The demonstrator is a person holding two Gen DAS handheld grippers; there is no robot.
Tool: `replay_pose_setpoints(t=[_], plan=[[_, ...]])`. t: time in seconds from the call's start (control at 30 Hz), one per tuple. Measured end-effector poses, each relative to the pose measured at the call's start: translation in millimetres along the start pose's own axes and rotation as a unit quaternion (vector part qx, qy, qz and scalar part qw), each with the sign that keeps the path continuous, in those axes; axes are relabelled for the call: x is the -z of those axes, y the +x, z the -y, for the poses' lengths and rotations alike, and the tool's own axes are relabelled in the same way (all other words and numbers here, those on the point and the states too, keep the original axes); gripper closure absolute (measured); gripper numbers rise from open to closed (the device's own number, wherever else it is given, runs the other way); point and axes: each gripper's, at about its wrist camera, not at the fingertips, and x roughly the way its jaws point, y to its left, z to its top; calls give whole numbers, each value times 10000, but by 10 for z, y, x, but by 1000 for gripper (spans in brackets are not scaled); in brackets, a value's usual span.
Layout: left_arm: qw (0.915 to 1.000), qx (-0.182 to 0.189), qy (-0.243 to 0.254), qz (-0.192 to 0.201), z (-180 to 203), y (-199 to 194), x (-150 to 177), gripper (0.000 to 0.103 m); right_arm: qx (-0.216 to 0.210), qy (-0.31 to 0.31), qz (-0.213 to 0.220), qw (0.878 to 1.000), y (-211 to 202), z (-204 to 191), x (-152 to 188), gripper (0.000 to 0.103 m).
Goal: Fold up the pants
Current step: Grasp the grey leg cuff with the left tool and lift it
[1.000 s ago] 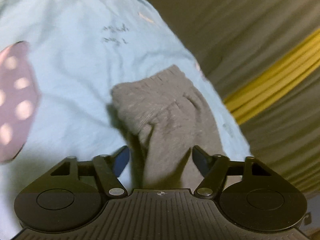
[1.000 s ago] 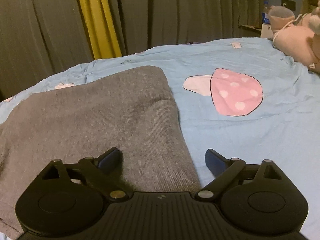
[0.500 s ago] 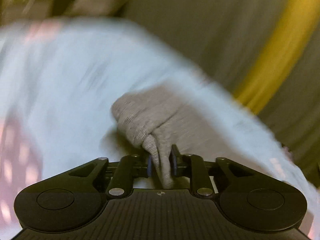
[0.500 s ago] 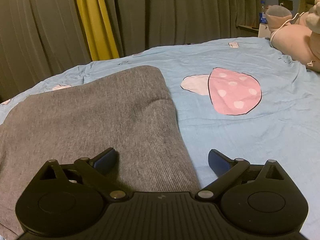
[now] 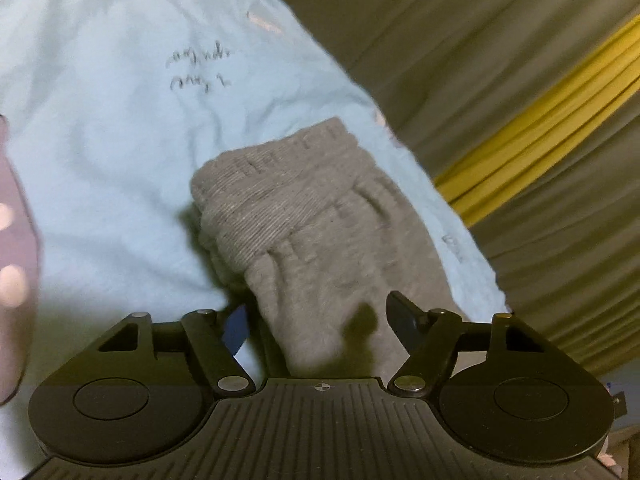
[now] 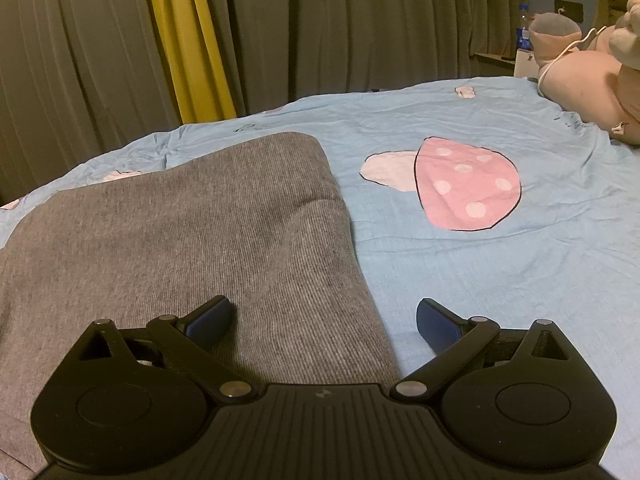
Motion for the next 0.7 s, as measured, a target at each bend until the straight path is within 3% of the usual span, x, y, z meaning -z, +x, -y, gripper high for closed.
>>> replay_pose_setpoints(t=[0.07, 0.13, 0.17, 0.2, 0.33, 0.47, 0.6, 0.7], plan=[[9998, -10, -171, -139, -42, 83, -43, 29, 4, -1, 5, 10000, -1, -3, 1, 4], [9996, -86, -241, -141, -32, 90, -67, 43, 1, -4, 5, 10000, -1, 0, 3, 4], [9995, -190, -216, -104, -19, 70, -72, 65, 0, -3, 5, 10000, -1, 1, 3, 4], [9996, -208, -190, -56, -30, 59, -82, 76, -2, -1, 1, 10000, -1, 2, 3, 4], [9994, -17, -242, 262, -9, -160, -40, 84, -7, 20, -13, 10000, 2, 1, -6, 4], [9962, -195, 521, 670, 398, -366, -24, 86, -26, 71, -75, 9999, -10, 10, -39, 4], [9836, -132, 1351, 1189, 889, -642, 67, 91, -48, 114, -135, 9998, -60, 15, -93, 4], [9648, 128, 2156, 1503, 1361, -839, 202, 91, -128, 132, -15, 9998, -141, 17, -130, 4]])
